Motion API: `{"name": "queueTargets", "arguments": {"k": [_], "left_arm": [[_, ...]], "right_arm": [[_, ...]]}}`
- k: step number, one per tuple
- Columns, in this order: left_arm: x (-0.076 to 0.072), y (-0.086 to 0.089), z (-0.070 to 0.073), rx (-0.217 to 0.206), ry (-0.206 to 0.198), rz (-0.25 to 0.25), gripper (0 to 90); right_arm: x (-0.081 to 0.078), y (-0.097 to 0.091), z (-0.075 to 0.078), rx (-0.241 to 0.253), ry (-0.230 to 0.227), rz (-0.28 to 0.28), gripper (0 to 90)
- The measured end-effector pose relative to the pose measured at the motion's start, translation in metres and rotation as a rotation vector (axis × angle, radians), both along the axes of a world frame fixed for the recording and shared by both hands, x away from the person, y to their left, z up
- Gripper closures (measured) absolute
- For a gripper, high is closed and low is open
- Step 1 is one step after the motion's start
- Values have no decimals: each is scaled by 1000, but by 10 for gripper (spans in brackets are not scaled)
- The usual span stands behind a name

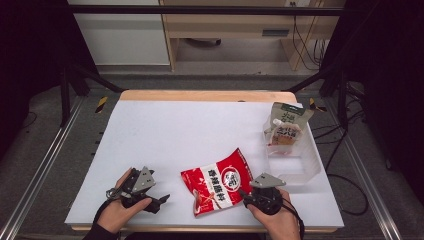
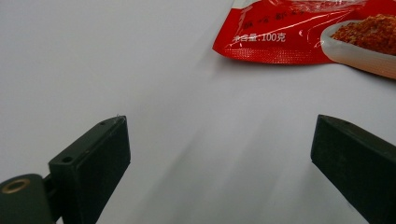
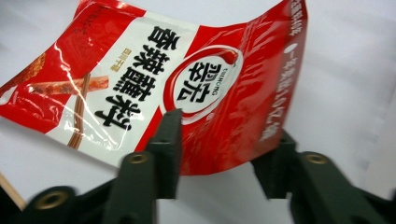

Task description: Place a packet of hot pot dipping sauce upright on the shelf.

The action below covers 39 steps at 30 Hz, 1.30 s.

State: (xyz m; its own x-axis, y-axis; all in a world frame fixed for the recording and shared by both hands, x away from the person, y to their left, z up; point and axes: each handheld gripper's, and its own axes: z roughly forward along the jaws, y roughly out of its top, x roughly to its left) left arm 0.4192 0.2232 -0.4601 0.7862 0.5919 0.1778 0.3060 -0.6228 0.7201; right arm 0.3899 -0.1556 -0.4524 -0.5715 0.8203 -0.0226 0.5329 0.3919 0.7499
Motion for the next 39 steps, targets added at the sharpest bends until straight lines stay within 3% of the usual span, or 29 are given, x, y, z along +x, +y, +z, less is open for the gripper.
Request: {"name": "queueTargets", "arguments": {"k": [9, 15, 26, 39], "left_arm": [[1, 4, 7, -14, -11, -8, 47], [6, 6, 18, -7, -18, -24, 47], [20, 10, 39, -15, -15, -30, 48], [25, 12, 58, -20, -32, -26, 48]], "right_arm": [[15, 13, 12, -31, -6, 33, 894], [33, 24, 29, -54, -26, 88, 900], [71, 37, 64, -25, -34, 218, 900], [85, 54, 90, -33, -51, 323, 900]]}}
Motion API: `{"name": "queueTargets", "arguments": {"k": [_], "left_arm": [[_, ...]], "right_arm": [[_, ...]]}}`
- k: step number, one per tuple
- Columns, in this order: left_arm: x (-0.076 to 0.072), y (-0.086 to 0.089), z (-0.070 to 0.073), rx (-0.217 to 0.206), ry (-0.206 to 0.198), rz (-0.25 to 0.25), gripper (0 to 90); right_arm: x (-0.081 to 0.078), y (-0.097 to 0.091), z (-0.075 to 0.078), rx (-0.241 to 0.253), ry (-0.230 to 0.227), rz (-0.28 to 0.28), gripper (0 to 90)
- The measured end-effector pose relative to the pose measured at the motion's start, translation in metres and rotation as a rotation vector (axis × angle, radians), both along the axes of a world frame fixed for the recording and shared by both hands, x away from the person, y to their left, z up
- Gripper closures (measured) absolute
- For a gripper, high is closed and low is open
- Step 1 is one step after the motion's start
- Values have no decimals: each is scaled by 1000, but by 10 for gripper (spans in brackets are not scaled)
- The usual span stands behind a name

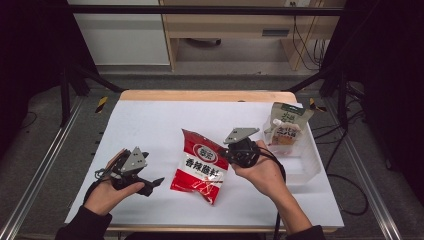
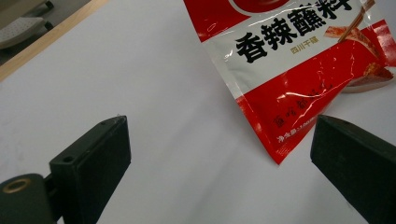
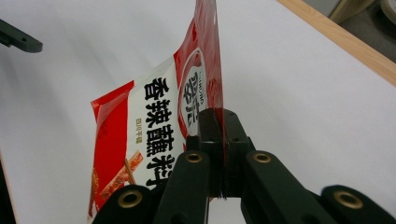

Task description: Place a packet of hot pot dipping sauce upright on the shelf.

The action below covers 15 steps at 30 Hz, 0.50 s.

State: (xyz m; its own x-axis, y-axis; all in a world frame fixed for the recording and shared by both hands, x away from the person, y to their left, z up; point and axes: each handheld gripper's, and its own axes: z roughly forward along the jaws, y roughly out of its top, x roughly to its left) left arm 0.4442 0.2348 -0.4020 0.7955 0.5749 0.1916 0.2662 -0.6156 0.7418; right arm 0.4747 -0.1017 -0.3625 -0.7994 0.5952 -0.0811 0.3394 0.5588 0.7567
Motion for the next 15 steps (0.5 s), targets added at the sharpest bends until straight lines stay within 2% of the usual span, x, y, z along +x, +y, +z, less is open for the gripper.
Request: {"name": "queueTargets", "arguments": {"k": [7, 15], "left_arm": [[3, 2, 8, -20, 2, -16, 46], [4, 2, 17, 3, -20, -28, 43]], "right_arm": [[1, 9, 12, -14, -18, 51, 900], [0, 14, 21, -21, -43, 95, 900]]}}
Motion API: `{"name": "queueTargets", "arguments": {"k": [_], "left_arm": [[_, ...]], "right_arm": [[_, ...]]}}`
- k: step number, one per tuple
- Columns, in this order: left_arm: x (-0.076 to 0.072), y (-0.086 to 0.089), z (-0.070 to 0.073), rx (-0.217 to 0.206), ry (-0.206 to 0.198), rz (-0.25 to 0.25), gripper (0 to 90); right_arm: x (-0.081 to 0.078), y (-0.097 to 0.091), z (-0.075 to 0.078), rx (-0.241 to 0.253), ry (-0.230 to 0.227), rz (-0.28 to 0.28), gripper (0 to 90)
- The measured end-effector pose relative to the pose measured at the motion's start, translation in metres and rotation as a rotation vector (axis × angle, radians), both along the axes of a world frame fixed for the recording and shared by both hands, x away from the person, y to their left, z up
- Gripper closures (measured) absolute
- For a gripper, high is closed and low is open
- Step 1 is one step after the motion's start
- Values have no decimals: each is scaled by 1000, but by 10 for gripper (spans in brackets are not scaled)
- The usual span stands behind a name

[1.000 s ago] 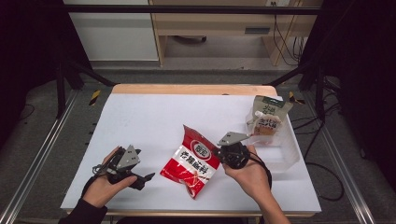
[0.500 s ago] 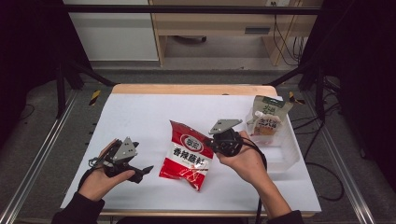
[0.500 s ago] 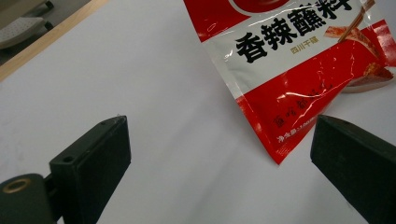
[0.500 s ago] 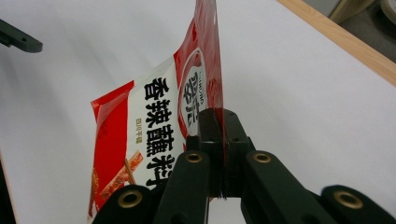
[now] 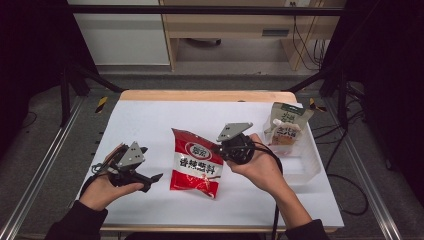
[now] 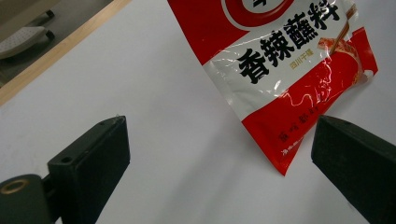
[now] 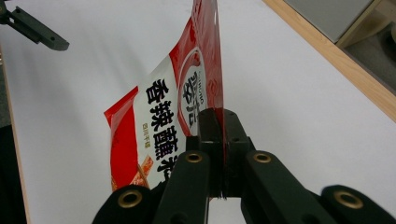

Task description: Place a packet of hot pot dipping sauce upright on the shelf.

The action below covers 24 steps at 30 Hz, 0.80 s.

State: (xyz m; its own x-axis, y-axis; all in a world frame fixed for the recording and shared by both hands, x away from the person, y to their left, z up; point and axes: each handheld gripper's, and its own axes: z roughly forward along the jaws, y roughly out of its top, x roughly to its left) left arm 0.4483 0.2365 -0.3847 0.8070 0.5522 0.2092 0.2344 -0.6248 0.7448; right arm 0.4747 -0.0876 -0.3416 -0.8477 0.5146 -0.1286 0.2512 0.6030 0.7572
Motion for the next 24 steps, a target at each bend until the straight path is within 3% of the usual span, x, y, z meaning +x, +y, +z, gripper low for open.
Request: {"name": "queueTargets", "arguments": {"k": [11, 24], "left_arm": [[2, 3, 17, 9, -28, -22, 61], [5, 3, 32, -12, -28, -50, 238]], "right_arm": [[-7, 8, 12, -6, -37, 55, 900], [-14, 16, 20, -9, -68, 111, 900]]}}
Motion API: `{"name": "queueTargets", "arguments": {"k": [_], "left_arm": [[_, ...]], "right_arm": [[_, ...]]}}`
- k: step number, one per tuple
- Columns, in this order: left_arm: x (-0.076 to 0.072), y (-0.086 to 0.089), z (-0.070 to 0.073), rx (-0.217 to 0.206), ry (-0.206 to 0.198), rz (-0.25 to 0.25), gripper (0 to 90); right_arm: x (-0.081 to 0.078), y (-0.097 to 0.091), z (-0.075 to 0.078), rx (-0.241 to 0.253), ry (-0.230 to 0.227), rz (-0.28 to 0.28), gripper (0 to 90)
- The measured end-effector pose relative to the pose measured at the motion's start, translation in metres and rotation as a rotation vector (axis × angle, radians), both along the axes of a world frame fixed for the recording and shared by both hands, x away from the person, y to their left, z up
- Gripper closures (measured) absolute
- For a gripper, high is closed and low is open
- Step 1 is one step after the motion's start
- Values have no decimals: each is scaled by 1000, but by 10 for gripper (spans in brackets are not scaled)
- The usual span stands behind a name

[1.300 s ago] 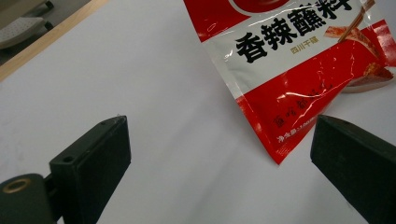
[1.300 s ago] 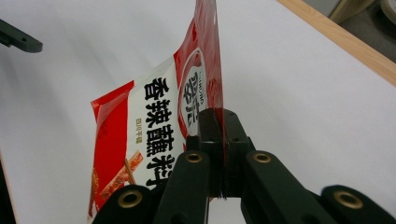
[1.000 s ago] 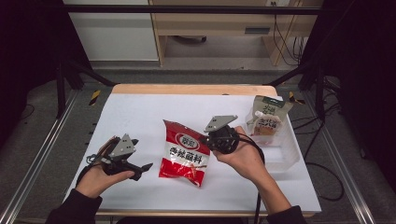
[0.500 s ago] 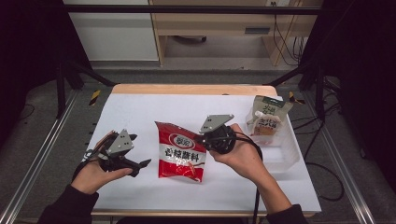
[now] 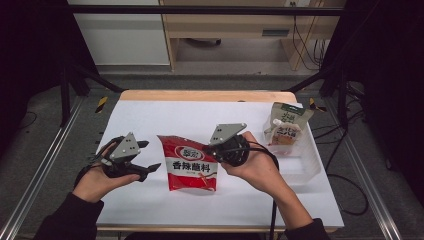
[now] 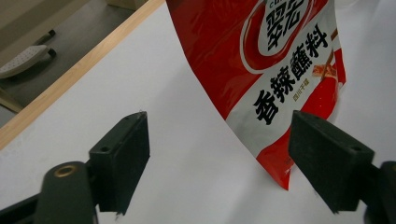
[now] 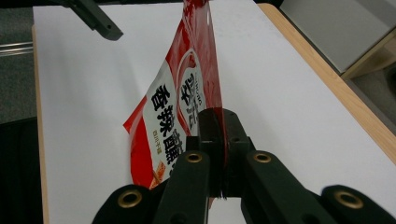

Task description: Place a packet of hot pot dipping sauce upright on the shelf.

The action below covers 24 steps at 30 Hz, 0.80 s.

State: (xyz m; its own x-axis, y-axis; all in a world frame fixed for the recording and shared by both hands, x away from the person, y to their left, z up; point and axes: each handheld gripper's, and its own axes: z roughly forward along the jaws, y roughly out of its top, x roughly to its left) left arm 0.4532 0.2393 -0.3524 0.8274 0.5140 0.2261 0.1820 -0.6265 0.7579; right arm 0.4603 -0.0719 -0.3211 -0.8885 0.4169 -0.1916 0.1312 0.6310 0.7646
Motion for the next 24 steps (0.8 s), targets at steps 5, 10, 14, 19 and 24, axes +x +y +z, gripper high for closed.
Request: {"name": "queueTargets", "arguments": {"k": [5, 10, 14, 19, 24], "left_arm": [[6, -4, 4, -11, 7, -9, 288], [11, -10, 10, -32, 8, -29, 346], [14, -17, 15, -21, 3, -58, 410], [18, -23, 18, -14, 11, -93, 473], [20, -26, 17, -27, 38, -121, 563]], "right_arm": [[-2, 1, 2, 1, -8, 15, 900], [-5, 2, 3, 1, -11, 27, 900], [-7, 2, 5, 0, -16, 44, 900], [-10, 2, 6, 1, -18, 61, 900], [-12, 0, 7, -1, -16, 76, 900]]}}
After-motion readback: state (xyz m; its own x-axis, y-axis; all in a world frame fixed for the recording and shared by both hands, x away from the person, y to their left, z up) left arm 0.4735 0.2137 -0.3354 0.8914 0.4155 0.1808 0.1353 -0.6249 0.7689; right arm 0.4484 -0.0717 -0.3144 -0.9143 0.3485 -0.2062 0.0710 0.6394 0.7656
